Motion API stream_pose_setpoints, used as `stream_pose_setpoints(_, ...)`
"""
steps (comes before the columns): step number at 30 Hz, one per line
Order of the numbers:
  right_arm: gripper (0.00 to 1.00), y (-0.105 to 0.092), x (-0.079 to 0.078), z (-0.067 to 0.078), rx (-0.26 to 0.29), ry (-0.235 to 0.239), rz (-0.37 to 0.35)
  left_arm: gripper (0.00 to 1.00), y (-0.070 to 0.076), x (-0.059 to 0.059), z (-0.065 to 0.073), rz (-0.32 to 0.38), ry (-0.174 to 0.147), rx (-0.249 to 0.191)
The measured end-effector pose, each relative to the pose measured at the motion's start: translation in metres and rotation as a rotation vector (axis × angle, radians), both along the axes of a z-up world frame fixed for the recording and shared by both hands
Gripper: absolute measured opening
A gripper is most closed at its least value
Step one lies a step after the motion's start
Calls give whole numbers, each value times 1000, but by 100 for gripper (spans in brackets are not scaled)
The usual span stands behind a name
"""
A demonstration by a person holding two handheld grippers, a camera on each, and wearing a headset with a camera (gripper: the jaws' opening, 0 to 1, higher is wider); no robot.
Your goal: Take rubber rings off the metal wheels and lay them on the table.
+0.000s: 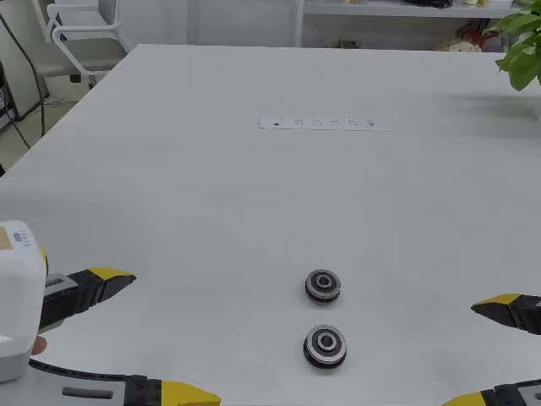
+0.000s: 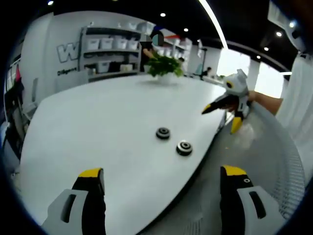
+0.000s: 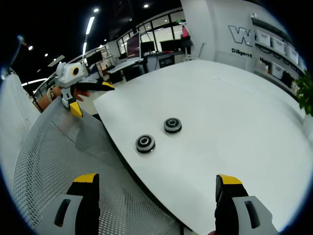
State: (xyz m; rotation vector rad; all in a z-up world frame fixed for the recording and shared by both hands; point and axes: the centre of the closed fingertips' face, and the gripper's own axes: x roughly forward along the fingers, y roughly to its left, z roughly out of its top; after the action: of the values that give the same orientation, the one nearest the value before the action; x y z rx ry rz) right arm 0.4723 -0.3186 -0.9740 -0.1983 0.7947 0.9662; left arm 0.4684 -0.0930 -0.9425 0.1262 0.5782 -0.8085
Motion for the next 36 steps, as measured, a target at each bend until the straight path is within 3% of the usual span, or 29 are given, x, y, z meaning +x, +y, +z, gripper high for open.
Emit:
stream_pose_setpoints(16,97,0,0,0,2,2,0,99,-3,-4,-4,-17,28,4)
stream_pose_setpoints(36,97,1,-2,-2,-2,13,12,98,-4,-5,-5,-29,37,12)
